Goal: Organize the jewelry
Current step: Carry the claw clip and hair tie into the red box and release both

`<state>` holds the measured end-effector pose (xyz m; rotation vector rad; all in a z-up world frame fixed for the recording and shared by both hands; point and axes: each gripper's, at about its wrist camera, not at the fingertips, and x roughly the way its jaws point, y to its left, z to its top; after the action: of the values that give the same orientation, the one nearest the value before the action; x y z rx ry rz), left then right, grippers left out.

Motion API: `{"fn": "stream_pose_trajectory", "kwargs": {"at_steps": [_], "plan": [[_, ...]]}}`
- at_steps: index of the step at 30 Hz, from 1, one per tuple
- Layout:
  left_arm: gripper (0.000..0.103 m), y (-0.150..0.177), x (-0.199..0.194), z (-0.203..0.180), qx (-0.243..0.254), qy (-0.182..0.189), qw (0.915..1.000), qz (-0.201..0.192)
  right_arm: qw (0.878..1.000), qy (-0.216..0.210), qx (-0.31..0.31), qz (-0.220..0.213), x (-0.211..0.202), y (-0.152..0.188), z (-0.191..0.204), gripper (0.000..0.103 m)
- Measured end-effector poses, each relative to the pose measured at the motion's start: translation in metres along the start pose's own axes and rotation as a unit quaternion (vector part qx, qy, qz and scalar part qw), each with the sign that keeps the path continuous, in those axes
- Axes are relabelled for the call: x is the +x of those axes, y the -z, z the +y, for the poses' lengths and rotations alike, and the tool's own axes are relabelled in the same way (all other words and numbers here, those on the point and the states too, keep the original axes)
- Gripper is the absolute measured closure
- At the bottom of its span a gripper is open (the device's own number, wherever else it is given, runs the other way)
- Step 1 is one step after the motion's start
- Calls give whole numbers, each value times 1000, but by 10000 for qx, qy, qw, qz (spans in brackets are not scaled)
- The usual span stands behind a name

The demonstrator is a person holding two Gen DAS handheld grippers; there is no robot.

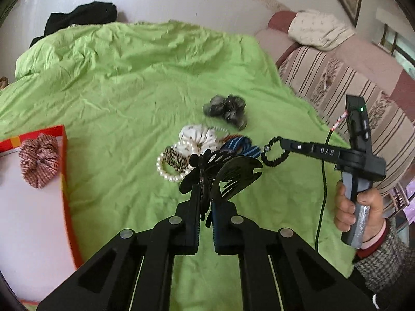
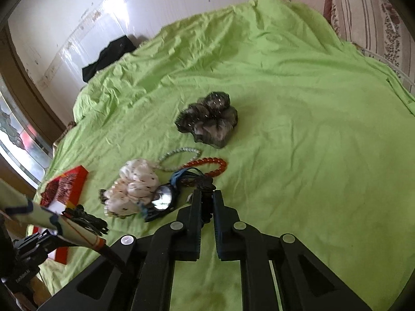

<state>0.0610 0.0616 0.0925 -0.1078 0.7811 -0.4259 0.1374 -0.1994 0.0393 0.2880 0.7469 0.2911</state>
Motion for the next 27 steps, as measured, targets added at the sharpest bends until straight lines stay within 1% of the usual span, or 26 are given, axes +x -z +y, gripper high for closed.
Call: {"fn": "stream_pose_trajectory", "kwargs": {"at_steps": [2, 7, 13, 18, 21, 24, 27], "plan": [[96, -1, -12, 6, -51, 11, 9999, -106, 9999, -12, -59, -98, -9, 1, 6, 94], [96, -2, -42, 27, -236, -171, 9989, -367, 9991, -109, -281, -298, -27, 5, 27, 94], [96, 2, -77, 60, -510, -565, 9948, -677, 9976, -341, -508, -337, -36, 14, 57, 94], [96, 5, -107, 90, -806, -1108, 9866, -889, 9959, -459, -769, -143, -31, 25, 89, 94], [96, 10, -124, 106, -945, -1388, 9810, -973, 9943, -656, -840, -30, -29, 31, 107, 94], [96, 19, -139, 128, -1236, -1487, 9761, -991, 9915, -856, -970, 109, -25, 36, 128, 94], [96, 32, -152, 151, -1585, -1695, 9685, -903, 9874, -1017, -1186, 267, -19, 42, 158, 94]]}}
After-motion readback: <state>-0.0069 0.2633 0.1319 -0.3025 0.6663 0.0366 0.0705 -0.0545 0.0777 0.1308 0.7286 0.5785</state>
